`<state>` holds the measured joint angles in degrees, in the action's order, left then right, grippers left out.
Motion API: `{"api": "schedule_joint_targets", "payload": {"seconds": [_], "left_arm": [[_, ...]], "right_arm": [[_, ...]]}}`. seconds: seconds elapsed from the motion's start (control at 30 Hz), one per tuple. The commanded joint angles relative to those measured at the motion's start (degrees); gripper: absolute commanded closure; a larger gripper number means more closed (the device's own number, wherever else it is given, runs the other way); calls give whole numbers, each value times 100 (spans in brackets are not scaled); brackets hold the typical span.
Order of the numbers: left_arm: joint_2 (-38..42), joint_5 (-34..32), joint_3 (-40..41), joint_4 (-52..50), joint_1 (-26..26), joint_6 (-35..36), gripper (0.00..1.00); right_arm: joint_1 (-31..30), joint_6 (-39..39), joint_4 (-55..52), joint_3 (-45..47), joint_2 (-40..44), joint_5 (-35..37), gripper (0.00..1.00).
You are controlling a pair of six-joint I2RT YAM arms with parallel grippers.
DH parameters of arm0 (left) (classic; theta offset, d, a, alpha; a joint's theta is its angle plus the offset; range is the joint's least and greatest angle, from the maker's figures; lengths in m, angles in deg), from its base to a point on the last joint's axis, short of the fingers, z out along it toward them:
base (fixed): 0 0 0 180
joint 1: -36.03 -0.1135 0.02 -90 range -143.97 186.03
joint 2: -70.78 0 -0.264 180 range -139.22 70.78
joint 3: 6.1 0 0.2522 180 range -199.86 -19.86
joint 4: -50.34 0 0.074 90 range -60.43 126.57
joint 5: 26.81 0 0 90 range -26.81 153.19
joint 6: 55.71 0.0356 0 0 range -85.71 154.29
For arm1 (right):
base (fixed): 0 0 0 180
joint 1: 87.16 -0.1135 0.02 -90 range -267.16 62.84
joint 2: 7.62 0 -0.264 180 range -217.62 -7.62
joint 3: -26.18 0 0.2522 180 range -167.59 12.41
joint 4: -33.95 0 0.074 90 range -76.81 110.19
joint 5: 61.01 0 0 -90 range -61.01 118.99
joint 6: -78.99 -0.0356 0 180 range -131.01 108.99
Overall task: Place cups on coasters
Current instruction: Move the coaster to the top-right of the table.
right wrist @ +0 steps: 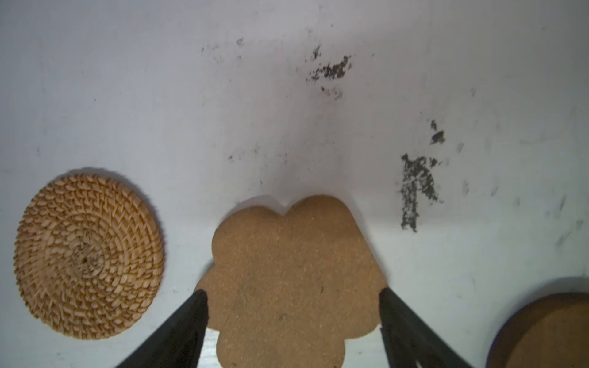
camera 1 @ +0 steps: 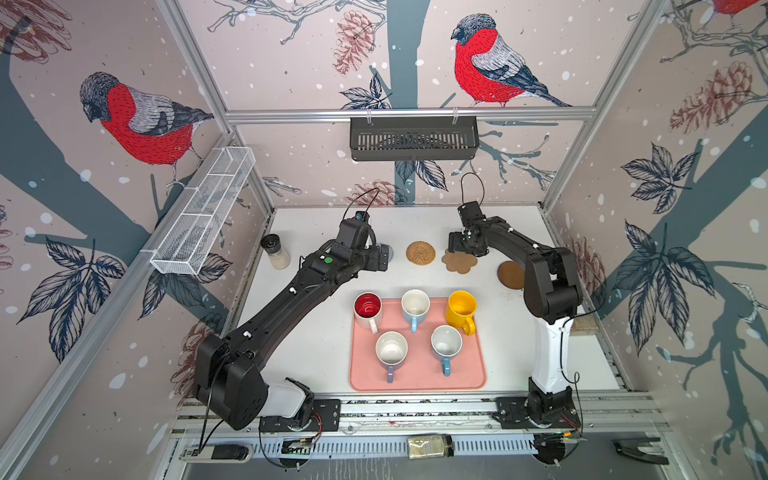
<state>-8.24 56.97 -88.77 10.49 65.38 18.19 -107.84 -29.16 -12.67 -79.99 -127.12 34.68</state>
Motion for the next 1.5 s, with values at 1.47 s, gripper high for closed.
{"api": "schedule_joint_targets", "payload": {"seconds": [1.47], "left_arm": [[115, 148, 447, 296, -147, 151, 3]], "right_arm": [[-232, -139, 488, 757, -196, 419, 10]]}}
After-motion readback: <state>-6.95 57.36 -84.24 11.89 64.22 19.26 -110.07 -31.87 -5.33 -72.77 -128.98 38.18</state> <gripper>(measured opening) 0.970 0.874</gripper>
